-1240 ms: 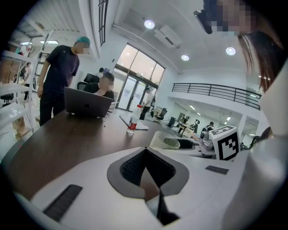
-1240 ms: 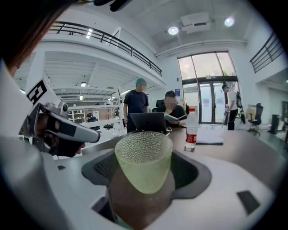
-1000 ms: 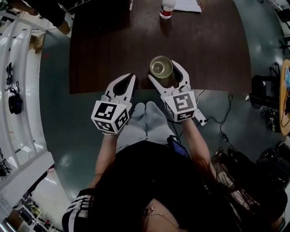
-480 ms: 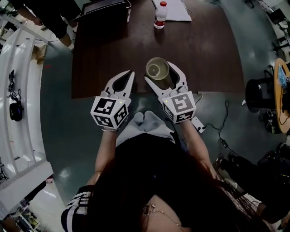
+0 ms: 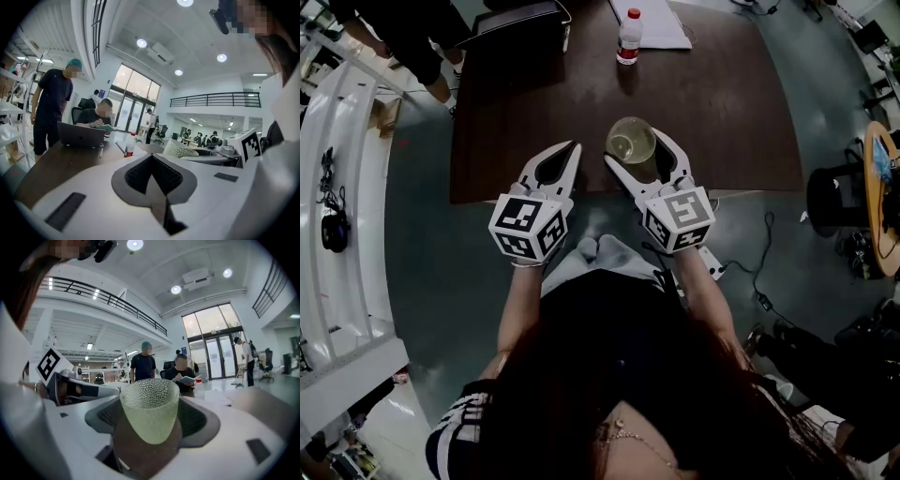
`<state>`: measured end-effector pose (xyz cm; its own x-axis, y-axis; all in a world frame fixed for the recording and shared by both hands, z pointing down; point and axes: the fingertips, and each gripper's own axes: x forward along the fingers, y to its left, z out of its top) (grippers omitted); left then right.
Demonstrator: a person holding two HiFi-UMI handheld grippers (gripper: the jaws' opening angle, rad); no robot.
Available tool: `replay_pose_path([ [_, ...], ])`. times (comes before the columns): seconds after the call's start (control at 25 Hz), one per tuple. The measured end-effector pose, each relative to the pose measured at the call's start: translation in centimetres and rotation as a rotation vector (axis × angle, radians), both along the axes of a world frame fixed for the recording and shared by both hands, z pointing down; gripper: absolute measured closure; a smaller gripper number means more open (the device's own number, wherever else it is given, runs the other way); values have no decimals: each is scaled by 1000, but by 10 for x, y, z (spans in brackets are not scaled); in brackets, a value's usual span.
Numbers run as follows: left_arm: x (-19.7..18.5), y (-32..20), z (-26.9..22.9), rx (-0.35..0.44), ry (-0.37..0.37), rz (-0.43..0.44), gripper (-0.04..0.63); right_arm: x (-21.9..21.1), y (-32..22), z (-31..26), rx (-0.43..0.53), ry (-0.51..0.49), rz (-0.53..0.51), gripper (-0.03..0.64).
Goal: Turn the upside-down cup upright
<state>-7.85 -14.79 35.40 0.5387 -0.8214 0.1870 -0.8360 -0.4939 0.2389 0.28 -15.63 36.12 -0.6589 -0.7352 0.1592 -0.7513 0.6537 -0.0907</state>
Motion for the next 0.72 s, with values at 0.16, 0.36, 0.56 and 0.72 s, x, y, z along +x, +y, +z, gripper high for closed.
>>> replay_pose_path([
  [0.16,1,0,0,-1,0,-4,594,9,-2,-3,-52,-104,11,249],
  [0.36,3,0,-2,-2,1,-1,594,17,-3,-2,-95,-188,17,249],
  [0.56,7,0,0,-3,1,7,594,25,-5,2,-195,-387,17,249],
  [0.72,8,0,0,-4,4,14,594,31,-7,3,-266,-529,10,249],
])
